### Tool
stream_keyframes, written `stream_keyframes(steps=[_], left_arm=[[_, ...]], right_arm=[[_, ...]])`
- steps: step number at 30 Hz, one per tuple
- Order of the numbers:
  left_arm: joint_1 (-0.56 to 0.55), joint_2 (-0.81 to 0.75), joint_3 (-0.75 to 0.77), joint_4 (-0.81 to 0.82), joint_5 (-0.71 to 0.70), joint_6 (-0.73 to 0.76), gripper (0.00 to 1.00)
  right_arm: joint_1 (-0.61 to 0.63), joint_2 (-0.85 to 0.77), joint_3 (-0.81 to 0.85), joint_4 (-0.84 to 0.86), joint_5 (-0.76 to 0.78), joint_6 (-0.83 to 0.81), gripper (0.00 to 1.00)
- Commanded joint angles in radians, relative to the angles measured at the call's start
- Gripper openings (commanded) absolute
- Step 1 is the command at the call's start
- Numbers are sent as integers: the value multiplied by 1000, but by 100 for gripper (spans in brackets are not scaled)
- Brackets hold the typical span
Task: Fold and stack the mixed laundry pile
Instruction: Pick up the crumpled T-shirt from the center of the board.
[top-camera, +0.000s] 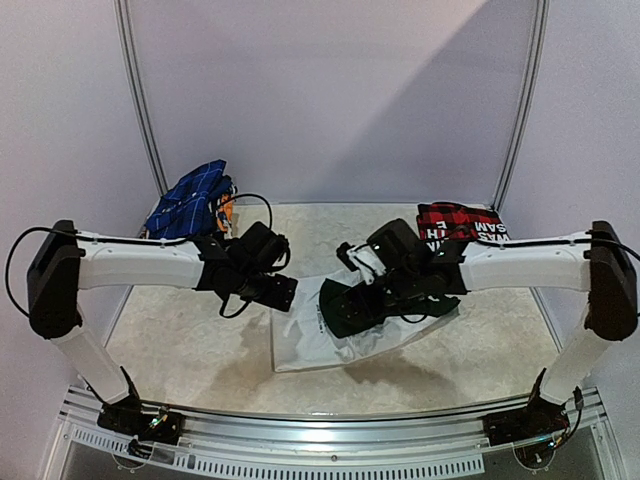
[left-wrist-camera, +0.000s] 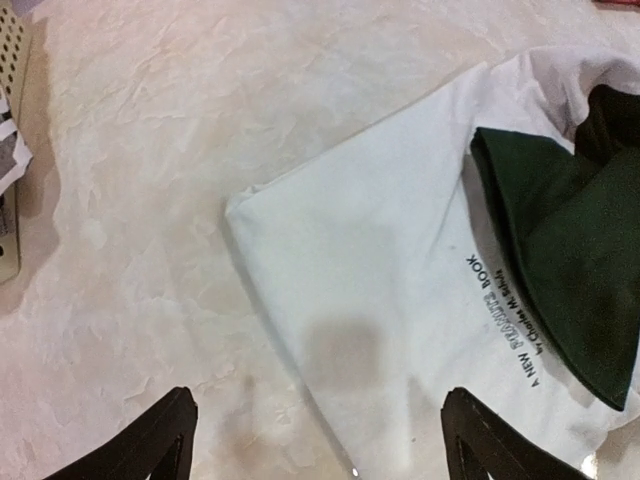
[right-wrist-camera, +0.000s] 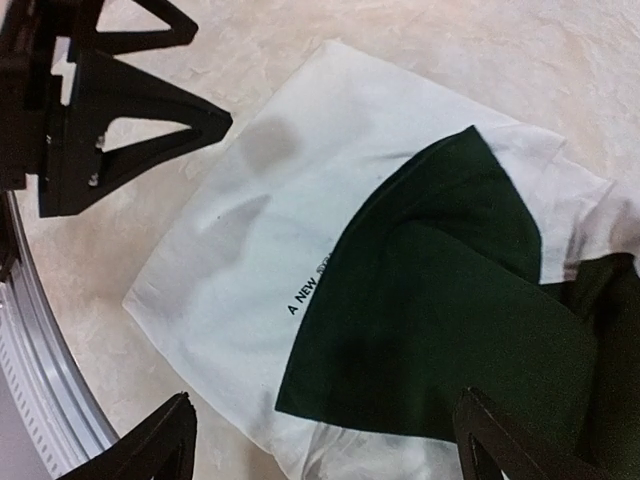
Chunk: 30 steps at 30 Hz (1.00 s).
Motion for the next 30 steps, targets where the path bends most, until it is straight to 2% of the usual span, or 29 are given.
stream_keyframes(steps=[1, 7, 18, 22, 27, 30], left_arm=[[21, -48, -81, 20, -35, -30, 87], [41, -101, -151, 46, -34, -40, 86], [50, -112, -181, 68, -23, -34, 86], [51, -109, -184, 73, -20, -33, 85], [51, -114, -194, 79, -19, -37, 85], [52, -115, -201, 83, -18, -37, 85]], right_arm=[[61, 133, 111, -90, 90, -43, 90], [124, 265, 206, -159, 226, -59, 86], [186, 331, 252, -222, 445, -39, 71], [203, 346, 262, -223, 474, -37, 64], [220, 358, 277, -236, 518, -36, 50], [222, 360, 278, -237, 525, -36, 35]])
